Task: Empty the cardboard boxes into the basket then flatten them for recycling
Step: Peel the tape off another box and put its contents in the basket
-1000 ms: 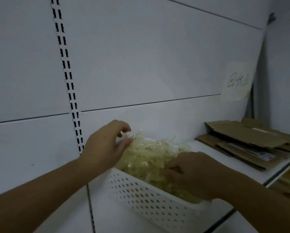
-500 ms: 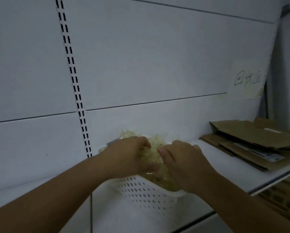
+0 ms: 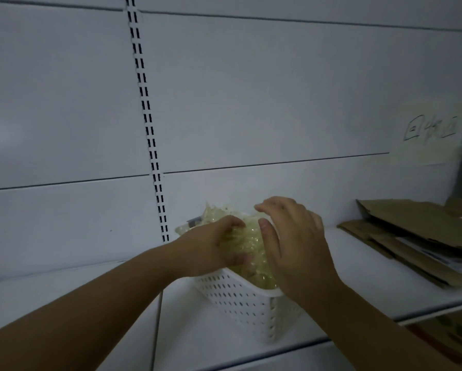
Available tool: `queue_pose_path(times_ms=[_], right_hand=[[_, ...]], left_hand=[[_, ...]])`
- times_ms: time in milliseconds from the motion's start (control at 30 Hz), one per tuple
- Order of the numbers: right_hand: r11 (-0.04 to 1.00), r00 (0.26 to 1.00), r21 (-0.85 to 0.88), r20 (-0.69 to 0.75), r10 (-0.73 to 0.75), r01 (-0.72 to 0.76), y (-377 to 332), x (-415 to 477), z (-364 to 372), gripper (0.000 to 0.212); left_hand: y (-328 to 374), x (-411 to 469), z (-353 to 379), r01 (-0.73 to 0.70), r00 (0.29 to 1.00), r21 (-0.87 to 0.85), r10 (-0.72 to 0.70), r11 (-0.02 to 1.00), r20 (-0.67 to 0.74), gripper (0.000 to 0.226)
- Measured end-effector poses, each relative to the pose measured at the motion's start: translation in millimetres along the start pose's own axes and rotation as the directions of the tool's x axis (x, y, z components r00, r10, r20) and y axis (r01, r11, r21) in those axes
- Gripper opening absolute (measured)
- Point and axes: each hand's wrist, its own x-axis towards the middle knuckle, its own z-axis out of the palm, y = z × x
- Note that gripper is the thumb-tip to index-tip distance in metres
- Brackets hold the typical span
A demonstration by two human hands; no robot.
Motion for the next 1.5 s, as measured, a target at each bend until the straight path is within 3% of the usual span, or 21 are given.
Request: queue_pose_path(times_ms=[100,200,300,367,467,567,667,733,800,867,967,1100,1200,1333,1500], right_hand=[[0.998,0.966,-0.029,0.249,0.063,-0.058,2.6,4.8,-0.5,0.046],[0.997,0.955,-0.051,0.288,0.077,-0.065,0.9,7.4,-2.7,0.052],[0.995,0.941,-0.092,0.331,0.07,-0.042,1.3,7.2,-3.6,0.049],[0.986,0.941,-0.163,0.326,0.09,-0.038,-0.2,8.3,-4.0,0.055],[0.971,0.955,-0.234,0.297,0.018,0.054,-8.4,9.7,-10.4,0.063],[0.977,0.949,-0.116,0.282,-0.14,0.179,-21.4,14.9,-21.5,0.066],[0.995,0.97,0.006,0.218,-0.103,0.104,-62.6,31.7,-32.4,0.05],[0.995,0.93,0.008,0.355,-0.093,0.096,-98.5,40.1,-21.5,0.047],[0.984,0.843,-0.03,0.521,-0.133,0.173,-141.9,39.8,2.9,0.056],[0.95,0.75,-0.064,0.632,-0.198,0.305,-187.2,31.7,38.3,0.061],[0.922,0.639,-0.002,0.722,-0.266,0.387,-257.7,14.6,84.8,0.061],[0.897,0.562,0.156,0.732,-0.386,0.413,-348.4,7.5,122.0,0.06],[0.87,0.553,0.236,0.693,-0.463,0.433,-399.6,8.3,143.8,0.06],[0.86,0.561,0.3,0.659,-0.5,0.414,-445.7,9.9,170.6,0.059],[0.868,0.639,0.421,0.598,-0.483,0.262,-485.3,30.5,207.4,0.059]], left_hand=[[-6.3,0.0,-0.6,-0.002,1.0,-0.169,0.003,0.986,0.009,0.06],[-6.2,-3.1,-6.0,-0.007,1.0,-0.508,-0.003,0.861,-0.02,0.064],[-7.6,-7.3,-12.3,-0.105,0.969,-0.695,-0.084,0.711,-0.231,0.052],[-10.6,-9.8,-14.9,-0.147,0.93,-0.63,-0.11,0.763,-0.35,0.032],[-10.6,-18.3,-21.7,-0.137,0.924,-0.49,-0.068,0.861,-0.377,0.015],[-20.6,-32.6,-42.2,-0.048,0.943,-0.099,0.012,0.994,-0.334,0.029],[-49.9,-58.3,-76.2,0.021,0.971,0.232,0.035,0.972,-0.235,0.048],[-78.6,-81.5,-102.7,0.069,0.975,0.371,0.015,0.926,-0.22,0.052],[-111.7,-109.6,-128.7,0.153,0.971,0.443,-0.051,0.883,-0.233,0.054],[-145.6,-143.3,-154.4,0.252,0.953,0.455,-0.136,0.854,-0.272,0.056],[-188.2,-203.8,-192.6,0.351,0.918,0.446,-0.209,0.823,-0.337,0.056],[-227.3,-296.4,-242.0,0.441,0.828,0.337,-0.233,0.832,-0.509,0.049],[-260.3,-365.5,-264.5,0.558,0.725,0.204,-0.354,0.804,-0.59,0.042],[-299.0,-433.8,-272.4,0.675,0.615,0.062,-0.514,0.735,-0.598,0.041],[-324.9,-442.3,-266.9,0.63,0.557,-0.057,-0.502,0.774,-0.662,0.041]])
